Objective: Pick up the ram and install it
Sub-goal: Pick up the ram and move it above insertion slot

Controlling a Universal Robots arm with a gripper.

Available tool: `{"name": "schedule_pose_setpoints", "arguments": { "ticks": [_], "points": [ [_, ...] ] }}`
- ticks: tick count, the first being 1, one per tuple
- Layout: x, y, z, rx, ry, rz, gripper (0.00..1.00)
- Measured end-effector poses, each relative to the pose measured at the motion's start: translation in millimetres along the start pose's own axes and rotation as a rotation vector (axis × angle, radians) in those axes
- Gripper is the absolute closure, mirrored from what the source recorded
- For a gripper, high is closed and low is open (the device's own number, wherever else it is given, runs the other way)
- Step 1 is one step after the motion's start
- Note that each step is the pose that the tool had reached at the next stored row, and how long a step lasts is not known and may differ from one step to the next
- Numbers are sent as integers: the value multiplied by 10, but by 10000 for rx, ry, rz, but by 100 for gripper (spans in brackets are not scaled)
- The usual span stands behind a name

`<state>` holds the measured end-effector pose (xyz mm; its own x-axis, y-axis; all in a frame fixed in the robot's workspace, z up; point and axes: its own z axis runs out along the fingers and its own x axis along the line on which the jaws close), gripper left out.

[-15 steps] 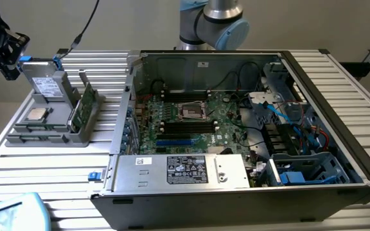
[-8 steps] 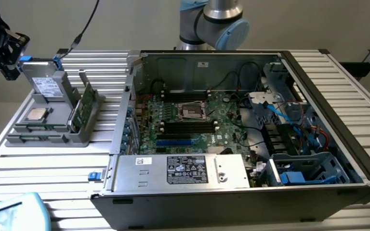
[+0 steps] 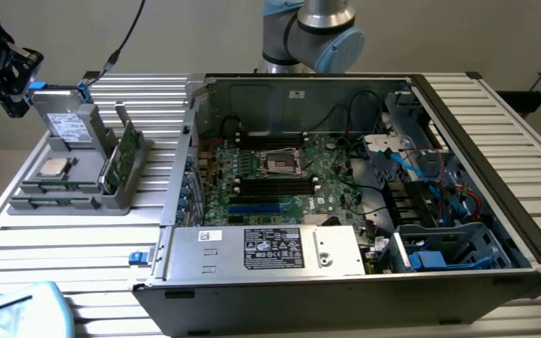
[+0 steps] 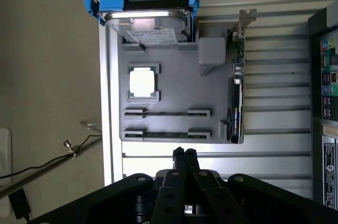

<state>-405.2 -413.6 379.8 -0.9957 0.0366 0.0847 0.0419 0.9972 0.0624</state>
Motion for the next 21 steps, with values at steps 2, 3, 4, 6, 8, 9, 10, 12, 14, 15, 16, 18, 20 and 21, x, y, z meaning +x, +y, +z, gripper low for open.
{"name": "schedule_pose_setpoints", "arguments": {
  "ticks": [2, 3, 4, 6, 8, 9, 10, 12, 14, 15, 16, 18, 20, 21],
  "points": [
    [4, 0, 0, 29, 22, -337, 89],
    [5, 0, 1, 44, 32, -516, 89],
    [6, 0, 2, 59, 43, -700, 89],
    [6, -1, 3, 91, 66, -1058, 89],
    [6, -1, 6, 121, 89, -1421, 89],
    [6, -1, 8, 136, 100, -1599, 89],
    [6, -1, 10, 152, 112, -1778, 89],
    [4, -2, 24, 181, 135, -2147, 89],
    [3, -3, 46, 189, 156, -2511, 89],
    [2, -4, 56, 193, 166, -2687, 89],
    [1, -4, 67, 201, 178, -2866, 89],
    [-1, -6, 89, 217, 199, -3242, 89],
    [-3, -7, 110, 233, 220, -3601, 89],
    [-4, -8, 120, 242, 230, -3780, 89]
  ]
}}
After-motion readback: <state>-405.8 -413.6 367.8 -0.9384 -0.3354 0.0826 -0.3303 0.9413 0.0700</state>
